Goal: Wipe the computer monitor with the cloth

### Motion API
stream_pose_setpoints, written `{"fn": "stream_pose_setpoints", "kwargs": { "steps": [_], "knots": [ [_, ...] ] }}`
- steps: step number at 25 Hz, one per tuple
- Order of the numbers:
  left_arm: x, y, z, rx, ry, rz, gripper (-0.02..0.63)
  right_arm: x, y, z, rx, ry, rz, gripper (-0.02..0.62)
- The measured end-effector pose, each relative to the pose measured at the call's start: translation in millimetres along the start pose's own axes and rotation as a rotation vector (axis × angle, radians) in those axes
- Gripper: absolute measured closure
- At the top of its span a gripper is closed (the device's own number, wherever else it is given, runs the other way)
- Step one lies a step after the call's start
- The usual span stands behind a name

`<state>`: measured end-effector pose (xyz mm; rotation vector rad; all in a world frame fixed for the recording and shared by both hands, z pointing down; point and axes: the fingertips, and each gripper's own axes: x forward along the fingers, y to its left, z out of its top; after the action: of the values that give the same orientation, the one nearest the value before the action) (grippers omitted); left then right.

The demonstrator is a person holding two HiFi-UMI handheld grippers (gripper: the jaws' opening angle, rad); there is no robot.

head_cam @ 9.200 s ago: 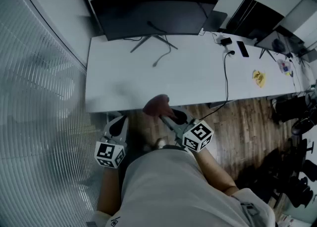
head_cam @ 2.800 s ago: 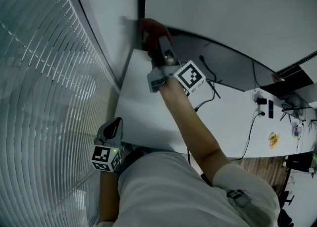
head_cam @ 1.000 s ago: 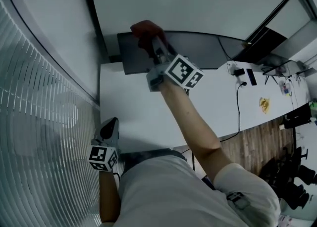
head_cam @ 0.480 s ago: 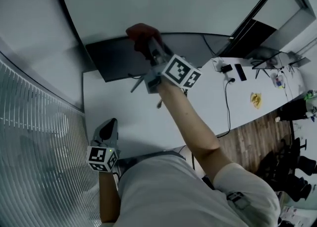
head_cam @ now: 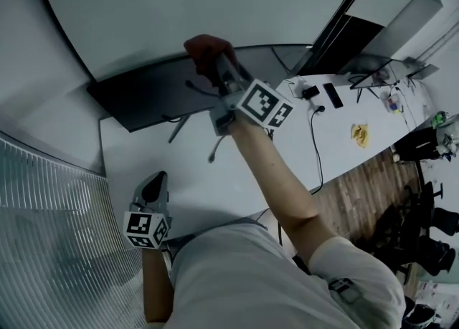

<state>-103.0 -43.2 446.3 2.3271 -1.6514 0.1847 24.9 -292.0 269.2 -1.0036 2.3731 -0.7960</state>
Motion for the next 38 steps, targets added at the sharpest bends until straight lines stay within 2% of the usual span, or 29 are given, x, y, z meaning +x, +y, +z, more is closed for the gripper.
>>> {"fn": "stream_pose_setpoints", "kwargs": {
  "steps": [14, 32, 38],
  "knots": [
    [75, -58, -4, 0.019, 0.036, -0.089, 0.6, -39, -85, 80, -0.014, -0.065, -0.05, 0.509],
    [153, -121, -10, 0.034, 0.078, -0.143, 0.6, -76, -173, 164, -0.015, -0.148, -0.102, 0.509],
    [167, -132, -13, 0.045, 0.103, -0.155, 0.6, -88, -197, 187, 0.014, -0.192, -0.102, 0.509]
  ]
}}
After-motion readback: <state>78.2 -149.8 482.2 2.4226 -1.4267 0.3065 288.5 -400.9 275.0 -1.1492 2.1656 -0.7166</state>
